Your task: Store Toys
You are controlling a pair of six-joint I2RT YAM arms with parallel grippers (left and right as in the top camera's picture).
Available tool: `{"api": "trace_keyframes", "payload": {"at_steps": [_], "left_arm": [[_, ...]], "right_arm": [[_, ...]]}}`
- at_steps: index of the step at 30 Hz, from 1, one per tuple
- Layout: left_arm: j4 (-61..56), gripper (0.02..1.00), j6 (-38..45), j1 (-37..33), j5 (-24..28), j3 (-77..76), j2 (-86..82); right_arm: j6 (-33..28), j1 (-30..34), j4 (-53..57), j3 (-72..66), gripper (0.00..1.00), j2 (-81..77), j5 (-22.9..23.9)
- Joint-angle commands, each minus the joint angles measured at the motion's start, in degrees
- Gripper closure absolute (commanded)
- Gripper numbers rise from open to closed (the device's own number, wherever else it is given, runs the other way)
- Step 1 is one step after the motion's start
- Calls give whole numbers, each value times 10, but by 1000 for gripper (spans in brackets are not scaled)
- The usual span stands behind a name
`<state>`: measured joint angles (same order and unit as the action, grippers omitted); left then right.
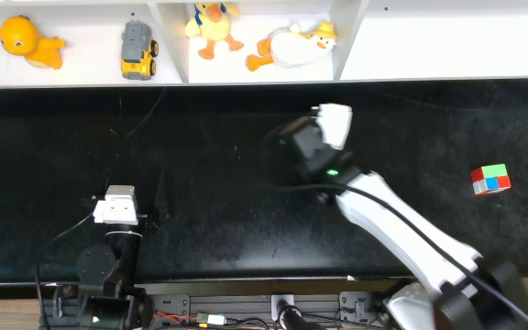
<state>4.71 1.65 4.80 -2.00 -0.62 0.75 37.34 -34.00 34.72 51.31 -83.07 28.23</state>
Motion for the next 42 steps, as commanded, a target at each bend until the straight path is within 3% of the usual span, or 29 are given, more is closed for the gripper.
{"api": "trace_keyframes", "payload": {"at_steps": [1,7,15,23,32,42], "left_arm": [[0,20,2,-3,-5,2,-6],[0,20,2,-3,-5,2,-6],[0,20,2,-3,-5,2,-6],[0,20,2,-3,-5,2,-6],[0,20,2,-3,-5,2,-6],[0,23,2,-3,-5,2,-6]], "right_arm": [[-44,47,41,-10,956,76,23],[-141,134,75,-9,958,136,12],[-259,240,38,17,956,118,7],[-408,284,-34,108,958,13,-125],[-450,284,-63,213,956,-120,-154],[-453,284,-96,288,956,-218,-169]]}}
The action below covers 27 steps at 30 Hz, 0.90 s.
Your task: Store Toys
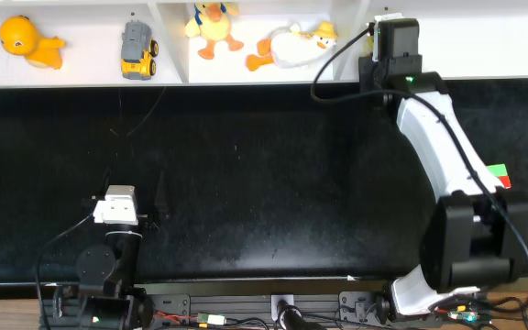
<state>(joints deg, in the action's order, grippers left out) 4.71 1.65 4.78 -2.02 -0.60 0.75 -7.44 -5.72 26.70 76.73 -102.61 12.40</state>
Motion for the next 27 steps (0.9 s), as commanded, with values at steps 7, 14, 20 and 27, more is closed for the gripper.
{"api": "trace_keyframes", "payload": {"at_steps": [7,14,20,27], "left_arm": [[0,20,2,-3,-5,2,-6],[0,23,2,-3,-5,2,-6],[0,20,2,-3,-5,2,-6],[0,20,2,-3,-5,2,-6]], "right_arm": [[-2,1,-43,40,939,-49,-30],[-3,1,-41,40,588,-46,-36],[-3,1,-14,40,316,-16,-33],[-2,1,59,-6,5,71,40]]}}
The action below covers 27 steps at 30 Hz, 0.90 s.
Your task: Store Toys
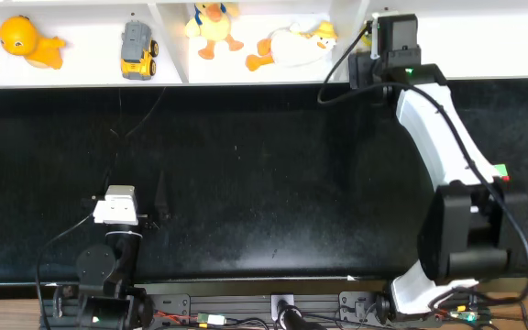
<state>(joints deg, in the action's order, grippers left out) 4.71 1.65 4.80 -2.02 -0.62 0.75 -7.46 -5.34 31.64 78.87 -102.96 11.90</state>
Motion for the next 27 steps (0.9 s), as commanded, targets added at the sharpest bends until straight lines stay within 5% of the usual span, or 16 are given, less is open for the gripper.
{"api": "trace_keyframes", "payload": {"at_steps": [1,10,21,27], "left_arm": [[0,20,2,-3,-5,2,-6],[0,20,2,-3,-5,2,-6],[0,20,2,-3,-5,2,-6],[0,20,2,-3,-5,2,-6]], "right_arm": [[-2,-2,10,-46,7,92,51],[-3,-2,66,-233,7,306,57],[-3,-2,153,-247,5,346,56],[-3,-2,136,-253,5,334,3]]}}
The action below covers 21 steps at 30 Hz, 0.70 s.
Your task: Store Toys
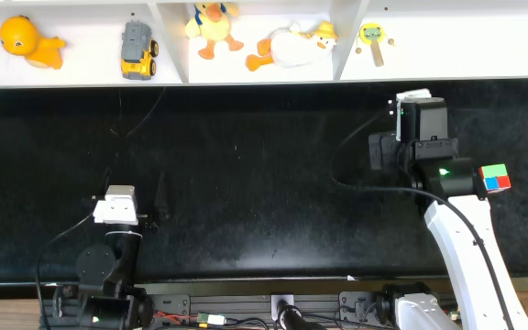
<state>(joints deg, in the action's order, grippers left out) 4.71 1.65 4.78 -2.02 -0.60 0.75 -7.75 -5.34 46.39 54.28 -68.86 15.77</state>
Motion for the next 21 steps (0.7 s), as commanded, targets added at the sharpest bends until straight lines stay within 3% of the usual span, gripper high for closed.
{"api": "trace_keyframes", "payload": {"at_steps": [1,5,10,14,21], "left_arm": [[0,20,2,-3,-5,2,-6],[0,20,2,-3,-5,2,-6],[0,20,2,-3,-5,1,-6],[0,20,2,-3,-5,2,-6],[0,20,2,-3,-5,2,-6]], "right_arm": [[0,-1,-15,-7,5,-8,-50],[0,23,-16,-7,5,-8,-102],[-17,102,7,-7,5,-6,-104],[-188,192,29,-7,5,-6,-174],[-373,391,10,-7,5,-6,-276]]}}
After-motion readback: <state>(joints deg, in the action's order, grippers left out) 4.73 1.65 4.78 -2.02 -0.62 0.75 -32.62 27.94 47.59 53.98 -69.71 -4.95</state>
